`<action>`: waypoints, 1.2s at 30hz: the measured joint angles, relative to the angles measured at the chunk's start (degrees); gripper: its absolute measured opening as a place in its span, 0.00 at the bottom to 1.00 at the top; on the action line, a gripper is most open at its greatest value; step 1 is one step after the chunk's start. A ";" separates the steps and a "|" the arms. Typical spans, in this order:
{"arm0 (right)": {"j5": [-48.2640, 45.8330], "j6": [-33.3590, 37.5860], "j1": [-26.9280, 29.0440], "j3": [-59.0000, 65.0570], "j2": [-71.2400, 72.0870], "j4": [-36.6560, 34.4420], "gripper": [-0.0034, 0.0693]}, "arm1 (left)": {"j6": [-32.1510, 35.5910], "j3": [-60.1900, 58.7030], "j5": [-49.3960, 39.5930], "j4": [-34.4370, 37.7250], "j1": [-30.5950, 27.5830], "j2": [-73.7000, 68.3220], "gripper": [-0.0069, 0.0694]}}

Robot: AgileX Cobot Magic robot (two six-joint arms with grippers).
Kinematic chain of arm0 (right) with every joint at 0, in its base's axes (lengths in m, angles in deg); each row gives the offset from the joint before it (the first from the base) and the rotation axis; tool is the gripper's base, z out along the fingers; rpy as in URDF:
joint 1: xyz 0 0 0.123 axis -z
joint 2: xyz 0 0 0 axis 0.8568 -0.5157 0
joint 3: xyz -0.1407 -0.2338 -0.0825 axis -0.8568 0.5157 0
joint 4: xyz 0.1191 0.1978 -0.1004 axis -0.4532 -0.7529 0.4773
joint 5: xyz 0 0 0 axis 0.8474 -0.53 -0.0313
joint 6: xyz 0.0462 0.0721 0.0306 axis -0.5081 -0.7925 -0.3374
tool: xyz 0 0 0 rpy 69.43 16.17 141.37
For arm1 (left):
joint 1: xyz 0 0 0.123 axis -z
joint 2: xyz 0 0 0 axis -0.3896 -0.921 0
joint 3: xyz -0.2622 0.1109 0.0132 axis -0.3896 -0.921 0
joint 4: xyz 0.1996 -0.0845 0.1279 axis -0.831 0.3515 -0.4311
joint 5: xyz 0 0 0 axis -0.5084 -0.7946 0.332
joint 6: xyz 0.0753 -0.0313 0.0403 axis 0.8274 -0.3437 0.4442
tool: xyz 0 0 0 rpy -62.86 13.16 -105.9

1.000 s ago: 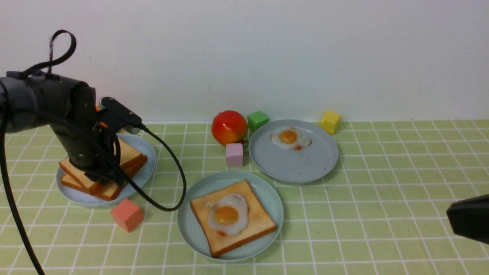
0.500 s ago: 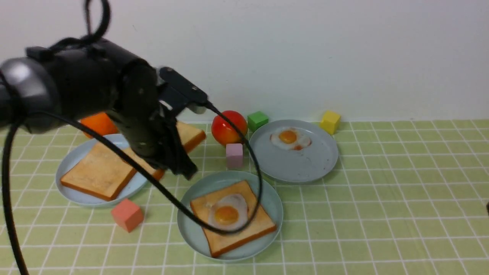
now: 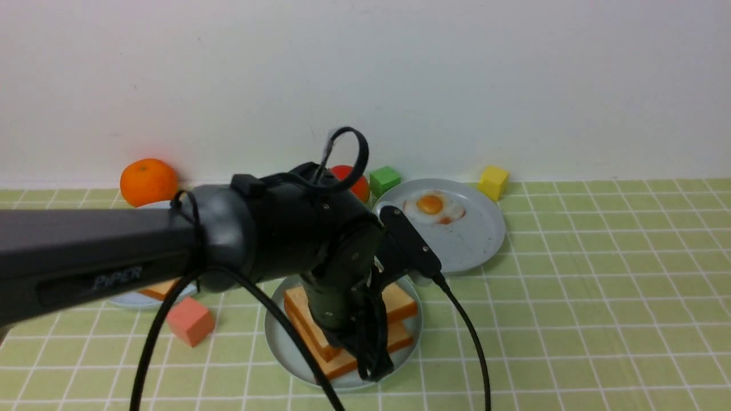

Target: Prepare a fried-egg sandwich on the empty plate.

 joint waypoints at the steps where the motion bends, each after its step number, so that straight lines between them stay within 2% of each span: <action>1: -0.08 -0.13 0.00 0.00 0.00 0.00 0.13 | 0.51 0.00 0.00 -0.13 0.20 -0.20 0.13; 15: -0.08 -0.55 0.00 0.00 0.02 0.02 0.14 | 1.12 0.00 -1.08 -2.38 0.27 -0.36 0.15; 23: -0.08 -0.55 0.00 0.00 0.02 0.02 0.15 | 1.12 0.00 -2.12 -2.37 0.27 -0.36 0.39; 24: -0.08 -0.58 0.00 0.00 0.02 0.02 0.15 | 0.45 0.00 -2.61 -2.25 0.27 -0.36 0.45; 27: 0.15 -1.59 0.00 0.00 0.02 0.88 0.15 | -2.94 0.85 -4.20 -1.43 0.27 0.25 0.53; 29: 0.51 -2.95 0.00 0.00 0.02 2.26 0.15 | -5.29 1.86 -5.12 -0.52 0.27 1.26 0.55; 33: 0.57 -5.94 0.00 0.00 0.02 5.18 0.16 | -8.74 4.94 -7.81 3.65 0.27 6.98 0.54; 36: -0.68 -8.67 0.00 0.00 0.02 6.45 0.17 | -8.74 5.55 -7.96 9.13 0.27 16.72 0.41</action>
